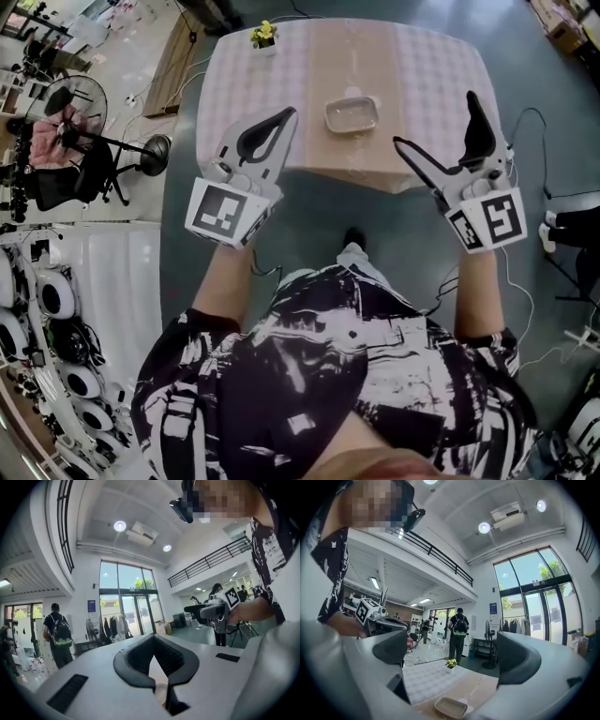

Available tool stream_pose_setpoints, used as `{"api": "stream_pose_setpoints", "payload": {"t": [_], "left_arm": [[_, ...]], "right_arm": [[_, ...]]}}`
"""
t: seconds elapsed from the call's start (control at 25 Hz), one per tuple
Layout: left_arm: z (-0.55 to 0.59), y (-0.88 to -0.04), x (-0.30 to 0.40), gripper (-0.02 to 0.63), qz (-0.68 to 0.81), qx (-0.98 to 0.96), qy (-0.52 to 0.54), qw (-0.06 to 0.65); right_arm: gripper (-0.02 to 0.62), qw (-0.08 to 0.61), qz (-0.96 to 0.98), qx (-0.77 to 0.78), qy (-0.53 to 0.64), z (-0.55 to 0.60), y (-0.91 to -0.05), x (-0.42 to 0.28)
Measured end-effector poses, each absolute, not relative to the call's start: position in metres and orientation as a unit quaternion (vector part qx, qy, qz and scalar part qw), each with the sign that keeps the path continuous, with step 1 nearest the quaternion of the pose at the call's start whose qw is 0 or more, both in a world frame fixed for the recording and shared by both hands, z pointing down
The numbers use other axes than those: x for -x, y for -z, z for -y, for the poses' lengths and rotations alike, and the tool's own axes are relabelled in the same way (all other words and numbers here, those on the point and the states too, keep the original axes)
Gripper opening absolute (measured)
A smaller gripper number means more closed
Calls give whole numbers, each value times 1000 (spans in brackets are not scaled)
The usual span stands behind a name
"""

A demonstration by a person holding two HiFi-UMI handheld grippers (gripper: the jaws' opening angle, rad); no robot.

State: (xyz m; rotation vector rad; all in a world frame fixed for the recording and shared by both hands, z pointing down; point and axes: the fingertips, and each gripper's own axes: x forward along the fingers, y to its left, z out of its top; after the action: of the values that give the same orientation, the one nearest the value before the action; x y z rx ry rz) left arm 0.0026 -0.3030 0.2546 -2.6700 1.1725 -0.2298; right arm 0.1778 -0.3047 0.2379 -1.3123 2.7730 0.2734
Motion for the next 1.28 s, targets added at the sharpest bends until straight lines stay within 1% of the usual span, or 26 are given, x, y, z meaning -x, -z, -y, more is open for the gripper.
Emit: {"api": "stream_pose_setpoints", "payload": {"t": [0.16,0.36,0.68,0.88,1.28], "left_arm": [[340,-264,-3,0,-409,903,87,95],[382,-272,12,0,-416,901,89,86],[426,-272,28,0,-385,916,76,76],[448,-288,36,0,-373,923,72,64],[475,-301,49,0,-370,927,54,38]], "right_arm": [[571,27,-903,420,-82,356,-245,-183],[571,16,-905,419,-65,407,-264,-173],[571,-18,-894,446,-41,453,-290,-158],[571,-41,-890,454,-8,483,-332,-152],[569,-105,-881,453,83,530,-448,-147]]}}
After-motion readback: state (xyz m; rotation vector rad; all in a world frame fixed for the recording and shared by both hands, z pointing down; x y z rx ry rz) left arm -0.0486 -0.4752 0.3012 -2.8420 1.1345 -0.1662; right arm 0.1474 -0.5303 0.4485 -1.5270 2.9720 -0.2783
